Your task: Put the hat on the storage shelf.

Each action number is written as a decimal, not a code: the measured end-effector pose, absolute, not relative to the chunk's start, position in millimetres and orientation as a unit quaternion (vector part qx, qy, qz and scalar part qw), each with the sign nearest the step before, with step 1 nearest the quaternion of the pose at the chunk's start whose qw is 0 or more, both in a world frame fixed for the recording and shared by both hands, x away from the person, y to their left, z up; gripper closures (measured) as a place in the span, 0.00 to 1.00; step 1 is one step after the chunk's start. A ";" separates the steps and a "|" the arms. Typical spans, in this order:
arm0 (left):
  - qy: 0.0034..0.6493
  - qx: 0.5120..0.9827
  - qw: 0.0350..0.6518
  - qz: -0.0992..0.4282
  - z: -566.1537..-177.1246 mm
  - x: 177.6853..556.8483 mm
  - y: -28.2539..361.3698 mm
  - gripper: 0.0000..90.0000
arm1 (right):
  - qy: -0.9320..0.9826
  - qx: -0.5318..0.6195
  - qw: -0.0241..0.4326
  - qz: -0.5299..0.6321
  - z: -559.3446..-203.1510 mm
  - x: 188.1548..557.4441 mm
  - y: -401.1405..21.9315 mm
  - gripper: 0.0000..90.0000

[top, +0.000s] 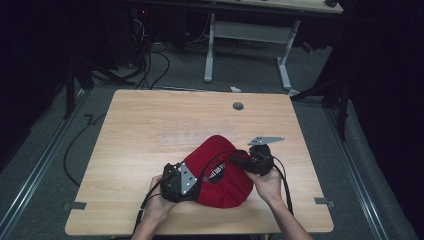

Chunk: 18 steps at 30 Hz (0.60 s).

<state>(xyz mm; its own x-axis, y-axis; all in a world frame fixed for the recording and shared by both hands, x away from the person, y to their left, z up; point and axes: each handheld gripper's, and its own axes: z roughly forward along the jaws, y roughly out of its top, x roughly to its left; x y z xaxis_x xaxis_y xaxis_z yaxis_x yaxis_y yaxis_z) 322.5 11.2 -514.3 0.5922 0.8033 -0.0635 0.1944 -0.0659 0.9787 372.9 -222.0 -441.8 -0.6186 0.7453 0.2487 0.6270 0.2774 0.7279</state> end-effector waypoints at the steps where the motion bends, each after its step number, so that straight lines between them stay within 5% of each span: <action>1: 0.366 0.681 0.577 0.264 -514.3 322.5 11.2 0.23 | 0.795 0.431 0.068 0.421 -441.8 373.3 -222.3 0.93; 18: 0.360 0.675 0.592 0.254 -508.9 320.2 18.9 0.34 | 0.798 0.433 0.028 0.419 -444.6 372.5 -222.4 0.93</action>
<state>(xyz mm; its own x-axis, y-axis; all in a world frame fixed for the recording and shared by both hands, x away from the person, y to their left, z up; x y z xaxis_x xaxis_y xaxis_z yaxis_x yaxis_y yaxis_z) 320.2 18.9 -508.9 0.6111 0.7872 -0.0832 0.1845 -0.0394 0.9820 372.5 -222.4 -444.6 -0.6240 0.7142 0.3172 0.6668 0.2749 0.6927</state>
